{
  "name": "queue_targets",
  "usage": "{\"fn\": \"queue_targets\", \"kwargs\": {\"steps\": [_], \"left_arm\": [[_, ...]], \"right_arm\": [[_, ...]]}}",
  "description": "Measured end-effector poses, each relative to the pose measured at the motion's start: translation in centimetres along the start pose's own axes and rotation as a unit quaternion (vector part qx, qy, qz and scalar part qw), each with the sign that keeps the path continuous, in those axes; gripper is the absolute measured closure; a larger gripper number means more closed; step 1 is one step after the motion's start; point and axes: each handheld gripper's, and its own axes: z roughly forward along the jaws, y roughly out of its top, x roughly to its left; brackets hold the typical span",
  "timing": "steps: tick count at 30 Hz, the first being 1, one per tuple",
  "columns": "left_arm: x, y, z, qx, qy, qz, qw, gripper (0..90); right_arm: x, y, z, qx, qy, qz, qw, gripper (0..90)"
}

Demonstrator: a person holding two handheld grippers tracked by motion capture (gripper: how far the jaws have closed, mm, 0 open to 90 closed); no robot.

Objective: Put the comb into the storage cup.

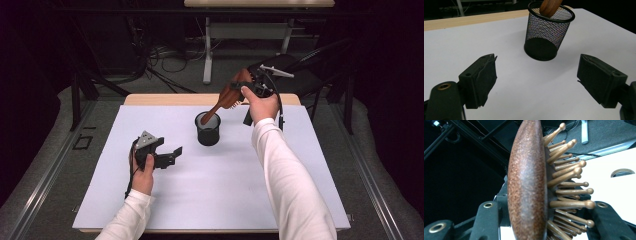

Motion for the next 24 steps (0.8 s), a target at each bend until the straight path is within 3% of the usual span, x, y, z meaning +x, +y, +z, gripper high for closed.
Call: {"fn": "queue_targets", "kwargs": {"steps": [24], "left_arm": [[0.1,-0.1,0.1,0.002,-0.001,-0.003,1.0,16.1]], "right_arm": [[-1.0,-2.2,2.1,0.012,-0.013,-0.008,0.9998,48.3]]}}
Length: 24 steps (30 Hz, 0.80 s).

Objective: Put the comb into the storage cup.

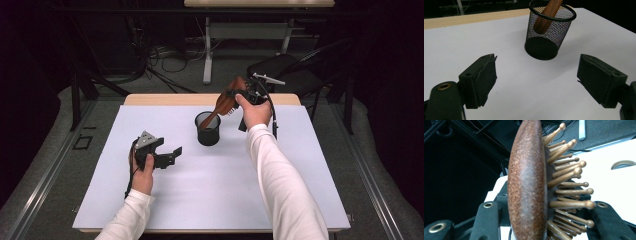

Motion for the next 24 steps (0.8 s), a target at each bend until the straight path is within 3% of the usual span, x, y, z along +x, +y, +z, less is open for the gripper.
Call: {"fn": "queue_targets", "kwargs": {"steps": [24], "left_arm": [[0.1,-0.1,0.0,0.002,0.001,-0.001,1.0,16.1]], "right_arm": [[-0.9,-1.5,1.3,0.008,-0.005,0.0,0.9999,48.2]]}}
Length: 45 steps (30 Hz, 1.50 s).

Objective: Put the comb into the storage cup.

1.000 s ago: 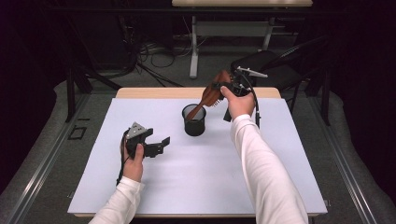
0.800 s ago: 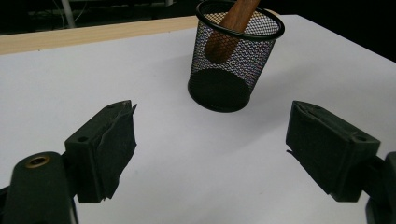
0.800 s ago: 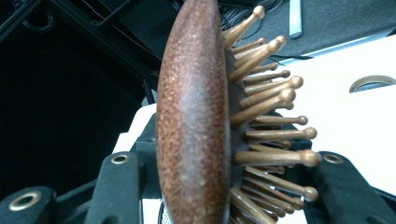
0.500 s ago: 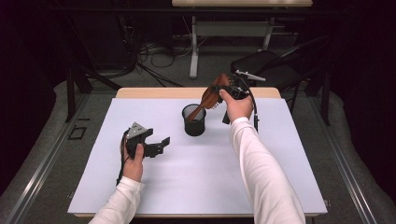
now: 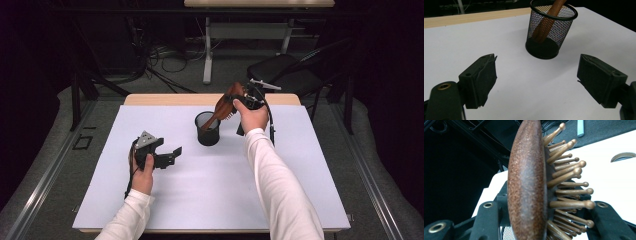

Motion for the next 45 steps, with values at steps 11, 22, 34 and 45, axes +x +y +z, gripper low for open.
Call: {"fn": "queue_targets", "kwargs": {"steps": [11,22,34,45], "left_arm": [[0.0,0.0,0.1,0.0,0.001,0.0,1.0,16.1],[0.0,-0.1,0.1,0.0,0.001,0.001,1.0,16.1],[0.1,-0.1,0.1,0.002,0.001,0.0,1.0,16.1],[0.1,-0.1,0.1,0.003,0.001,0.0,1.0,16.1]], "right_arm": [[0.1,-0.4,0.4,0.001,-0.008,-0.01,0.9999,48.2],[0.4,-0.7,0.7,0.003,-0.01,-0.017,0.9998,48.2],[0.8,-0.9,0.8,0.0,-0.014,-0.028,0.9995,48.0],[0.9,-1.1,1.0,0.001,-0.016,-0.038,0.9992,47.9]]}}
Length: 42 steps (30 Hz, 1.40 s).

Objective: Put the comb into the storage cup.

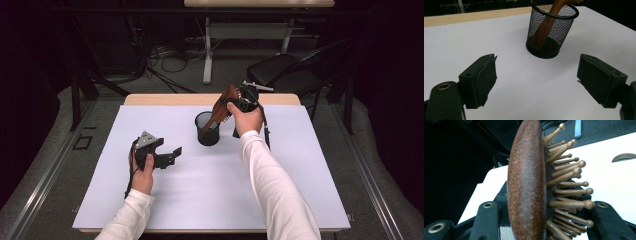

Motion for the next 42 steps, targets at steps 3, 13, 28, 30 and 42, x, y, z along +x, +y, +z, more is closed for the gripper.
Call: {"fn": "queue_targets", "kwargs": {"steps": [3,13,28,30,42], "left_arm": [[0.0,0.0,0.0,-0.001,0.0,0.0,1.0,16.1],[0.02,0.0,0.0,0.0,0.0,0.0,1.0,16.1],[0.04,-0.02,0.05,0.001,0.0,0.001,1.0,16.1],[0.05,-0.02,0.04,0.001,0.001,0.0,1.0,16.1],[0.02,-0.03,0.09,0.002,0.0,0.002,1.0,16.1]], "right_arm": [[0.03,-0.02,0.03,-0.001,0.0,-0.002,1.0,47.9],[0.08,-0.06,0.07,-0.001,0.0,-0.003,1.0,47.6],[0.3,-0.15,0.1,-0.004,-0.004,-0.015,0.9999,47.3],[0.38,-0.19,0.11,-0.004,-0.004,-0.017,0.9998,47.3],[0.21,-0.17,0.16,-0.004,-0.003,-0.016,0.9999,46.6]]}}
